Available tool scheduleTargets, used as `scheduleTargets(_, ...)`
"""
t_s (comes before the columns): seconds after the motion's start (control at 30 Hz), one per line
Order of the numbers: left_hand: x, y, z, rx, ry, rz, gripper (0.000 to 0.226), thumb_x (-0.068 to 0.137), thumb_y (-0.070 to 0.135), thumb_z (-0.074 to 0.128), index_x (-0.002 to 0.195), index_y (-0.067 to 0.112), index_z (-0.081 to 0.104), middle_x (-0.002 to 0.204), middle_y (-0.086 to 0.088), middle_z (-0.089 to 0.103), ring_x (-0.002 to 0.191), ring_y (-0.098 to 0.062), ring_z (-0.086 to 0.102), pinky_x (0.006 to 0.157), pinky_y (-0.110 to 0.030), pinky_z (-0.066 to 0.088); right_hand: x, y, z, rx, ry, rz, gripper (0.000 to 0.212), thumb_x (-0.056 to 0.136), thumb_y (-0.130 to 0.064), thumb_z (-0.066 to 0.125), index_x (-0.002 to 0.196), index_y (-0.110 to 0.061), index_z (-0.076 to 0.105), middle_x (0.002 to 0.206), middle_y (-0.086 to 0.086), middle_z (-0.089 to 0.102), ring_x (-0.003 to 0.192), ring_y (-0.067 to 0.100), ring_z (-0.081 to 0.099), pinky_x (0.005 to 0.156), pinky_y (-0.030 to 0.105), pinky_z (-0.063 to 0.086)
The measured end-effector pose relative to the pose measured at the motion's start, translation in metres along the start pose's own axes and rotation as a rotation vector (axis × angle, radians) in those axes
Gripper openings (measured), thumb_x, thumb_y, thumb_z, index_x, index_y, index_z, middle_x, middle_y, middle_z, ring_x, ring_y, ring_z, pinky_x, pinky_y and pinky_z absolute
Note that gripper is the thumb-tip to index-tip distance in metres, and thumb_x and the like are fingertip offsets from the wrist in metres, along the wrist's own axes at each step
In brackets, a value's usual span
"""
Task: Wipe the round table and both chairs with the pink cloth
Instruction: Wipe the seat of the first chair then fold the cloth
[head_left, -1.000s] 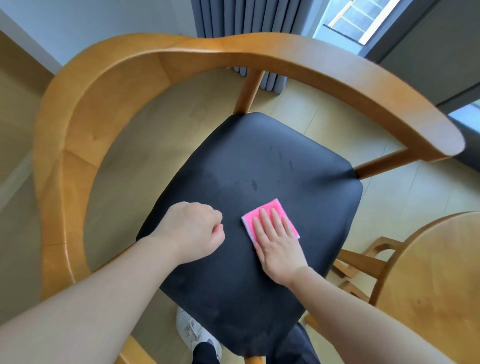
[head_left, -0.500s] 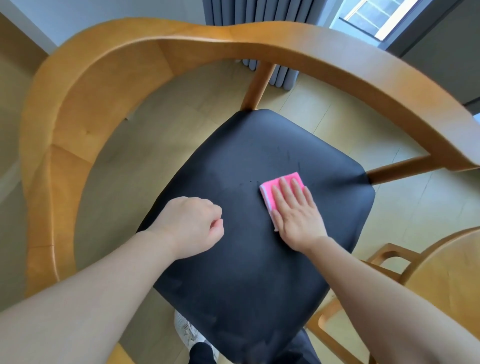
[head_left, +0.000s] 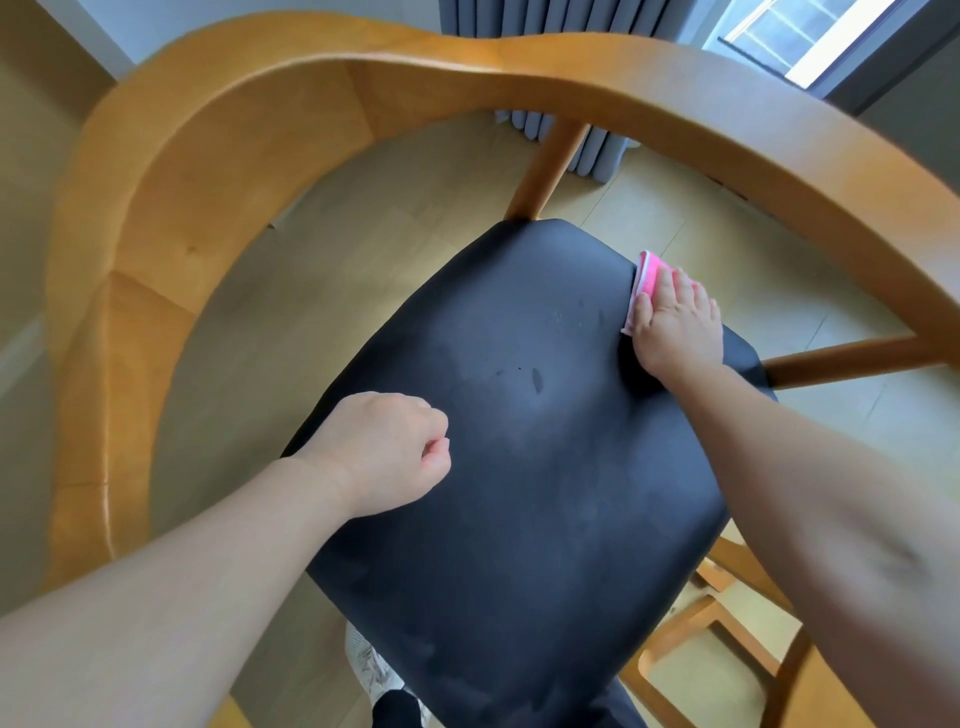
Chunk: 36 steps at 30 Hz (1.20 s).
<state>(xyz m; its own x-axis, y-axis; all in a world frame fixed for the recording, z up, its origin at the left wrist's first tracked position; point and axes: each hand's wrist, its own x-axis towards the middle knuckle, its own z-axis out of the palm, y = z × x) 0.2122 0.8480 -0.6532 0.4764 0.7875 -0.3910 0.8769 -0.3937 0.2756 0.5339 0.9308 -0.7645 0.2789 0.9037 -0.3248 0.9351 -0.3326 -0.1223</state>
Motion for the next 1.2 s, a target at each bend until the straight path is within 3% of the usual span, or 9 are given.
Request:
scheduleTargets(0.2,-0.011,-0.011,-0.004,0.011,-0.003,0.012,0.035,0.091,0.032,0.041,0.059,0.022,0.028,0.063,0.005,0.04,0.06,-0.015,0.039,0.05,-0.019,0.02,-0.02,-0.009,0.007,-0.058,0.011,-0.075,0.059,0.102,-0.04,0.016,0.154,-0.014,0.004,0.162,0.007,0.003,0.148,0.029,-0.002,0.119,0.042,-0.002)
scheduleTargets(0.4,-0.02,-0.019,-0.007,0.006,-0.045,0.025,0.033,0.09,0.033,0.04,0.06,0.021,0.032,0.066,0.004,0.045,0.065,-0.017,0.047,0.057,-0.027,0.032,-0.082,-0.048,0.031,-0.177,-0.031,-0.364,0.06,0.101,-0.04,0.016,0.153,-0.011,0.004,0.16,0.01,-0.003,0.147,0.032,-0.01,0.116,0.039,-0.017)
scheduleTargets(0.53,-0.025,-0.023,-0.011,0.01,-0.069,0.033,0.033,0.09,0.033,0.04,0.06,0.022,0.033,0.066,0.004,0.044,0.066,-0.015,0.046,0.058,-0.027,0.03,-0.133,-0.089,0.047,-0.21,-0.111,-0.639,0.06,0.101,-0.042,0.015,0.153,-0.012,0.011,0.16,0.009,0.006,0.147,0.034,-0.002,0.114,0.039,-0.02)
scheduleTargets(0.6,-0.027,-0.026,-0.013,0.018,-0.077,0.037,0.033,0.09,0.034,0.039,0.06,0.022,0.033,0.066,0.004,0.043,0.065,-0.014,0.044,0.057,-0.026,0.028,-0.153,-0.107,0.057,-0.229,-0.148,-0.742,0.06,0.1,-0.042,0.011,0.153,-0.014,0.011,0.159,0.005,0.001,0.147,0.031,-0.002,0.115,0.04,-0.018)
scheduleTargets(0.77,-0.031,-0.031,-0.015,0.014,-0.067,0.024,0.033,0.09,0.034,0.04,0.061,0.021,0.035,0.066,0.003,0.044,0.063,-0.013,0.043,0.057,-0.025,0.03,-0.15,-0.109,0.058,-0.236,-0.119,-0.769,0.06,0.1,-0.043,0.008,0.153,-0.016,0.012,0.158,0.001,0.0,0.146,0.024,-0.008,0.115,0.039,-0.014)
scheduleTargets(0.97,-0.026,-0.036,-0.013,-0.006,-0.058,-0.015,0.033,0.09,0.034,0.041,0.06,0.022,0.033,0.065,0.004,0.043,0.062,-0.013,0.041,0.056,-0.025,0.028,-0.13,-0.103,0.05,-0.262,-0.126,-0.812,0.058,0.1,-0.042,0.015,0.152,-0.016,0.022,0.158,0.004,0.018,0.147,0.028,0.012,0.118,0.039,-0.002)
scheduleTargets(1.1,-0.021,-0.038,-0.016,-0.023,-0.047,-0.044,0.033,0.09,0.032,0.041,0.06,0.022,0.032,0.065,0.003,0.043,0.062,-0.015,0.042,0.056,-0.027,0.032,-0.07,-0.089,0.031,-0.205,-0.072,-0.602,0.059,0.101,-0.041,0.014,0.153,-0.015,0.011,0.161,0.006,0.007,0.148,0.028,0.0,0.117,0.036,-0.009)
scheduleTargets(1.2,-0.019,-0.039,-0.016,-0.05,-0.036,-0.065,0.033,0.09,0.031,0.041,0.06,0.02,0.032,0.064,0.003,0.042,0.061,-0.015,0.041,0.056,-0.027,0.033,-0.015,-0.066,0.01,-0.16,-0.038,-0.415,0.059,0.102,-0.041,0.015,0.154,-0.015,0.006,0.162,0.006,0.001,0.148,0.027,-0.005,0.118,0.037,-0.006)
